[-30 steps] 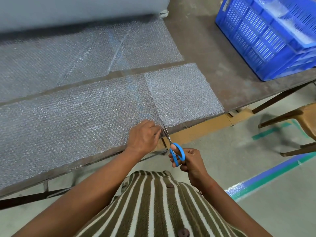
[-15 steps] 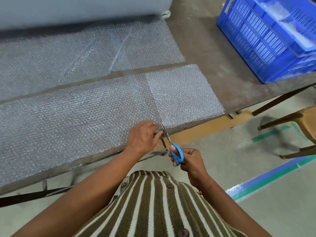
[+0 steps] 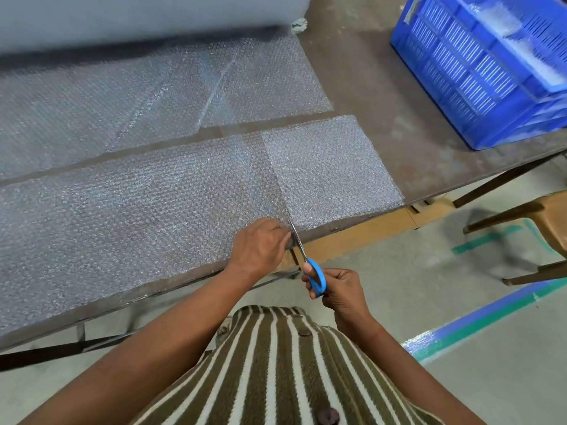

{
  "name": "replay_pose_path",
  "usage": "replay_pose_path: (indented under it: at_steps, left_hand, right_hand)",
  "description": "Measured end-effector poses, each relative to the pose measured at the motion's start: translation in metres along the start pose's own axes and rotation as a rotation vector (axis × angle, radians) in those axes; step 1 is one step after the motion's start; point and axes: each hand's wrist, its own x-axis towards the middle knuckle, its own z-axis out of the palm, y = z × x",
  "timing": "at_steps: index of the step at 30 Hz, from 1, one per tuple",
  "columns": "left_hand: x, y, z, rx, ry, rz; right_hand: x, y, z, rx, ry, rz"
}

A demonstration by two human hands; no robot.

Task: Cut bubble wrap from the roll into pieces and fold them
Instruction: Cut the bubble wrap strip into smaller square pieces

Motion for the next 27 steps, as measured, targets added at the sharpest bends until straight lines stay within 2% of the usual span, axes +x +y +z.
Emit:
replay_pose_path:
  at_steps: [5,21,27]
  left_hand:
    - [0.000,-0.002,0.002,-0.020,0.013,0.000]
    - [-0.003,-0.009,0.009,-0.043,0.075,0.048]
    - [0.003,-0.014,-0.002,-0.136,0.173,-0.009]
  right_hand:
    - [0.004,0.000,0.005,-0.006,0.044,0.007]
    - [0.016,0.001,0.017,-0.028,0.035,-0.052]
    - [0.017,-0.001,0.012,-0.060,0.036,-0.052]
